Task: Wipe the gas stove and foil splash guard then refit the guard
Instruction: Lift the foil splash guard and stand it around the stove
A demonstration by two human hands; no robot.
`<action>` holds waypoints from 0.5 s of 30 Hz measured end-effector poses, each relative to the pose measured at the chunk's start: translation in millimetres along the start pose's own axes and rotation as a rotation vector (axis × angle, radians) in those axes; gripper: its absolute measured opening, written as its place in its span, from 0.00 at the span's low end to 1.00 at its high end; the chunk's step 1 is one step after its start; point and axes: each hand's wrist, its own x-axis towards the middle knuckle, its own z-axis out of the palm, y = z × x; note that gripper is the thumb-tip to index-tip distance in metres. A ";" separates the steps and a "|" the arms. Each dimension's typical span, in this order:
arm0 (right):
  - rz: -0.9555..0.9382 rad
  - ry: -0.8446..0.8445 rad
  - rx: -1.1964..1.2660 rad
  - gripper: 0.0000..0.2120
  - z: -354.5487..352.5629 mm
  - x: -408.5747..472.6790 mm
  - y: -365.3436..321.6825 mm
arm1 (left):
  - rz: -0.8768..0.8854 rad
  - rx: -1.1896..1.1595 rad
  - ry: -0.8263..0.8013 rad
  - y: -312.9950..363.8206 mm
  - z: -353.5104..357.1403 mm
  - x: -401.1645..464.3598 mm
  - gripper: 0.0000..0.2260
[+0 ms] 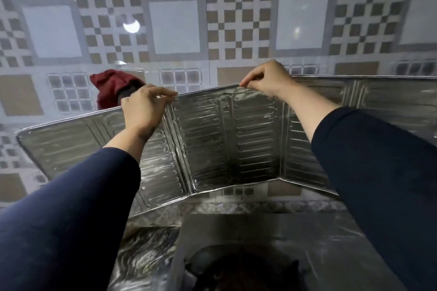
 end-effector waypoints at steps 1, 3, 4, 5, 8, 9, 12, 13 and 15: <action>0.016 -0.008 0.000 0.09 5.6 -1.1 6.8 | -0.006 -0.008 -0.015 -4.2 7.7 -2.4 0.06; 0.043 -0.027 0.001 0.09 17.6 -6.2 21.0 | -0.022 -0.025 -0.047 -13.3 22.4 -9.5 0.05; 0.056 -0.034 0.006 0.09 23.4 -9.4 28.4 | -0.032 -0.031 -0.064 -17.9 29.7 -13.9 0.05; 0.070 -0.039 0.014 0.09 29.1 -12.5 36.1 | -0.038 -0.038 -0.081 -20.8 36.1 -19.0 0.05; 0.111 -0.038 0.016 0.09 45.7 -21.2 57.5 | -0.054 -0.087 -0.127 -30.0 54.7 -30.2 0.05; 0.117 -0.030 0.007 0.09 50.8 -23.6 63.5 | -0.064 -0.096 -0.144 -31.9 59.8 -32.8 0.06; 0.119 0.004 -0.021 0.09 61.2 -27.4 76.0 | -0.095 -0.098 -0.174 -40.7 73.6 -38.1 0.06; 0.113 0.011 -0.042 0.09 62.4 -27.9 77.4 | -0.110 -0.100 -0.178 -43.8 77.2 -39.9 0.06; 0.104 0.021 -0.071 0.09 64.3 -29.9 79.0 | -0.127 -0.083 -0.196 -48.3 83.1 -44.8 0.05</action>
